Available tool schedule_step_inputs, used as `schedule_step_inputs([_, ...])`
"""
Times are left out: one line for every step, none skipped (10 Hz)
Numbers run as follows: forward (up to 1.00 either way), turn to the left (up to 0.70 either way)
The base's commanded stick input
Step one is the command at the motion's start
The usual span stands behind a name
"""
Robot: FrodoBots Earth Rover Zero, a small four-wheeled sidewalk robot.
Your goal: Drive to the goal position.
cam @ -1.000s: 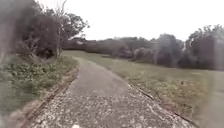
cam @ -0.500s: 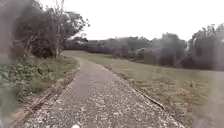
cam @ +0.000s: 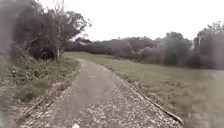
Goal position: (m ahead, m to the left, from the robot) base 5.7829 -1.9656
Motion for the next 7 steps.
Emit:
schedule_step_inputs([0.70,0.02])
schedule_step_inputs([0.70,0.02])
schedule_step_inputs([0.70,0.01])
schedule_step_inputs([0.70,0.00])
schedule_step_inputs([0.70,0.00])
schedule_step_inputs([0.70,0.00])
schedule_step_inputs([0.70,0.00])
